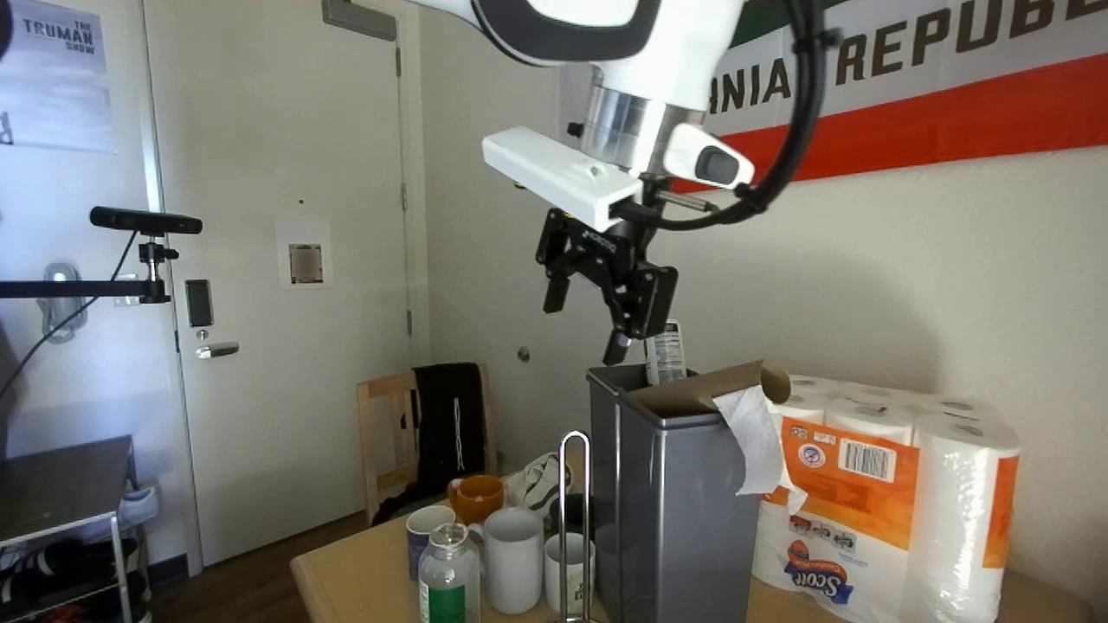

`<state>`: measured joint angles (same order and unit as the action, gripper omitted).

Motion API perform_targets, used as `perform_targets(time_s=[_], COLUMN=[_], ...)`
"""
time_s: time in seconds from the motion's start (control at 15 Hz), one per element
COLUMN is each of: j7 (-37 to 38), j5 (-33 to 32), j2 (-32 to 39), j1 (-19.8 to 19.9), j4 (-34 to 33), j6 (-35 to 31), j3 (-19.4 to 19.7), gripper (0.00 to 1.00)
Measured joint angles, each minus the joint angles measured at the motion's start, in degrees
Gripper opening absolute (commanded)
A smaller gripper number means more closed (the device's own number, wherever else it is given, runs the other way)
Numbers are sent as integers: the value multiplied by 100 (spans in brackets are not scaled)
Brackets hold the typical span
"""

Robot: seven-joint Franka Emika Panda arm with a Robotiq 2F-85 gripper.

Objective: Take the paper towel core and place it on the paper towel stand

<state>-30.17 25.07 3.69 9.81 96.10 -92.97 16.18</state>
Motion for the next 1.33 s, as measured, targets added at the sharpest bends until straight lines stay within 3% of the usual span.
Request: perform_targets(time_s=[0.2, 0.47, 0.93, 1.33], j7=[-237, -325, -325, -346], j5=[339, 615, 715, 1176], j2=[497, 854, 1088, 1380], j1=[313, 557, 712, 973], j4=[-489, -781, -793, -753], j6=[-133, -897, -2468, -2840], j3=[-35, -186, -473, -664], gripper=[100, 100, 100, 100])
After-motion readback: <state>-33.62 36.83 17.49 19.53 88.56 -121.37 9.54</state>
